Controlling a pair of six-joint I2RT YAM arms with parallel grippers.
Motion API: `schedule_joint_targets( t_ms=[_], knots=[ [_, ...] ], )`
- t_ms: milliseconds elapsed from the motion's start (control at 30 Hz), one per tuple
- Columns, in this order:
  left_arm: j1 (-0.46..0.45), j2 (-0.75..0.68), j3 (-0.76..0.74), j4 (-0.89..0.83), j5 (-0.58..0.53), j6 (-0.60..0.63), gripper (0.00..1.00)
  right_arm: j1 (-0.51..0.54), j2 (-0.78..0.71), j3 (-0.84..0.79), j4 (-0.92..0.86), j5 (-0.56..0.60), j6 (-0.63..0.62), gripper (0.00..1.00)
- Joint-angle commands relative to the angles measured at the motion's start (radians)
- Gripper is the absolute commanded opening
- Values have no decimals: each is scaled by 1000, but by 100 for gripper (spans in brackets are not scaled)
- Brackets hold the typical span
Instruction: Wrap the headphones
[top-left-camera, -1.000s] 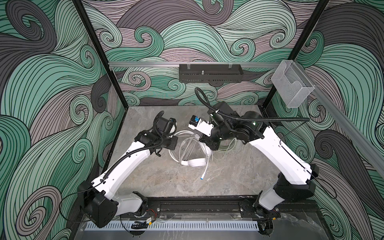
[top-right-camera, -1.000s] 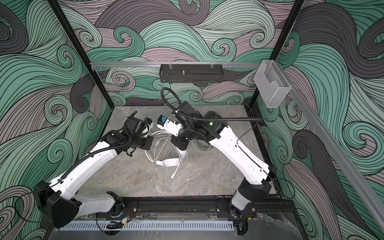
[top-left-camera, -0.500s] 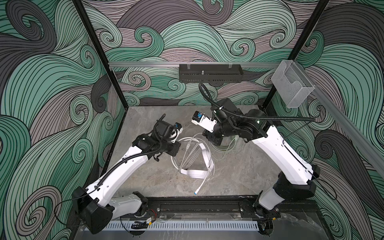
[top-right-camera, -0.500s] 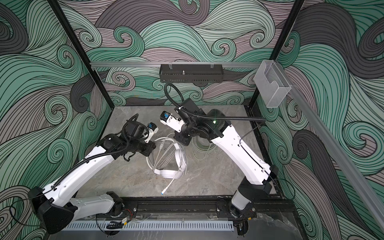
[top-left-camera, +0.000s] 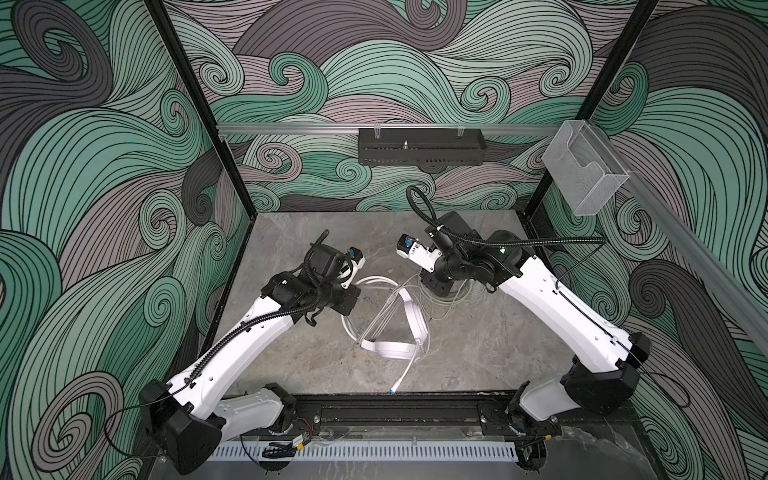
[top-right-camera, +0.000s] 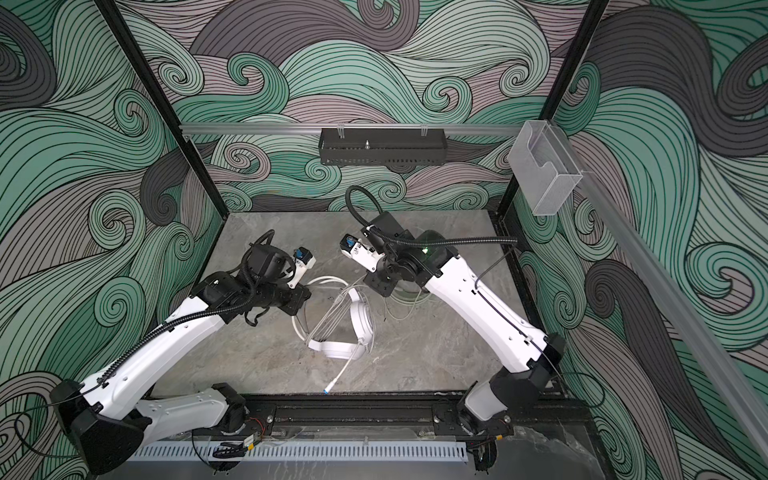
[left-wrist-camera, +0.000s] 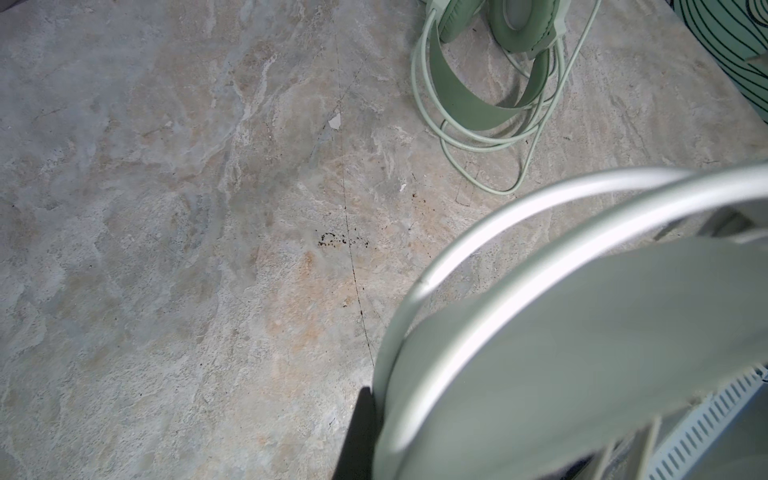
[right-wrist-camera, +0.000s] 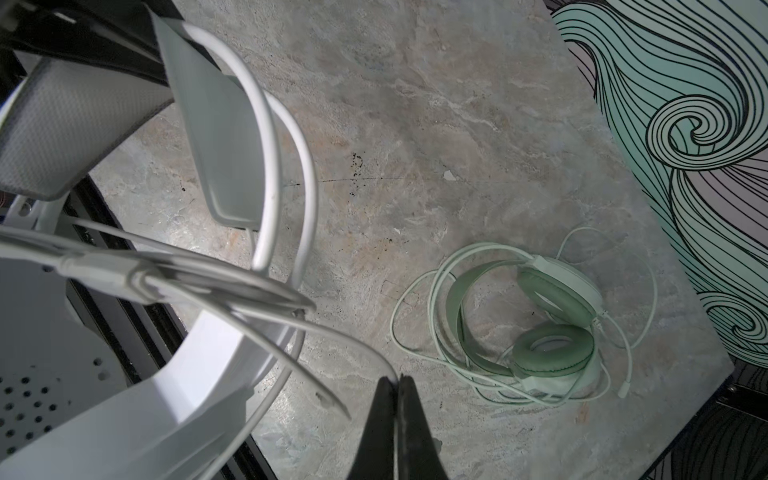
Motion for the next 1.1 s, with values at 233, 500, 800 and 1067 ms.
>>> schedule_joint_targets(
  t_ms=[233,500,800,1067],
  knots=[
    [-5,37,60,-46,15,-9,0,-67,-60,-240,329,-110,68,21],
    [8,101,106,-121,-133,-88,0,-165,-63,-329,448,-160,164,46],
    [105,187,175,-134,-261,-141,0,-217,-37,-259,400,-34,220,55],
    [254,394,299,-13,-233,-170,0,-216,-143,-283,376,-22,251,75]
  ],
)
